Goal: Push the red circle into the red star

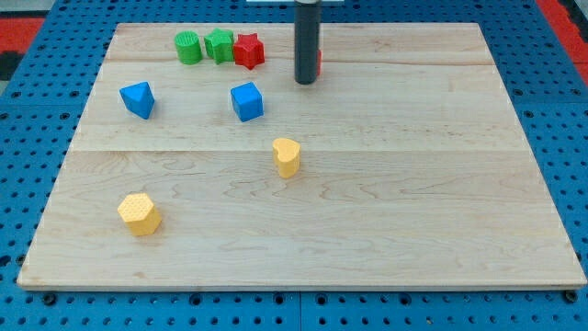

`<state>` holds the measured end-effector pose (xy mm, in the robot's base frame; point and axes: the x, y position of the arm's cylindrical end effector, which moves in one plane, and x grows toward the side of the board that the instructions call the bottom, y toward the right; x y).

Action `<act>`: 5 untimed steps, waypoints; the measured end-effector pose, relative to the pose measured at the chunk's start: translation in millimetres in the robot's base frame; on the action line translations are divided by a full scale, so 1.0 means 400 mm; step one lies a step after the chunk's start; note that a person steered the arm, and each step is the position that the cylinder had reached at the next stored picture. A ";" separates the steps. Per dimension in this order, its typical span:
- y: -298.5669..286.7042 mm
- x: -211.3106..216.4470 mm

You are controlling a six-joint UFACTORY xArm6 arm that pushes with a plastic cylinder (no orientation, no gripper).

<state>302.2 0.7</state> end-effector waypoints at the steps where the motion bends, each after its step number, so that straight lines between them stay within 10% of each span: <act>1: -0.058 -0.034; 3: 0.212 0.002; 5: 0.104 -0.059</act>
<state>278.5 42.2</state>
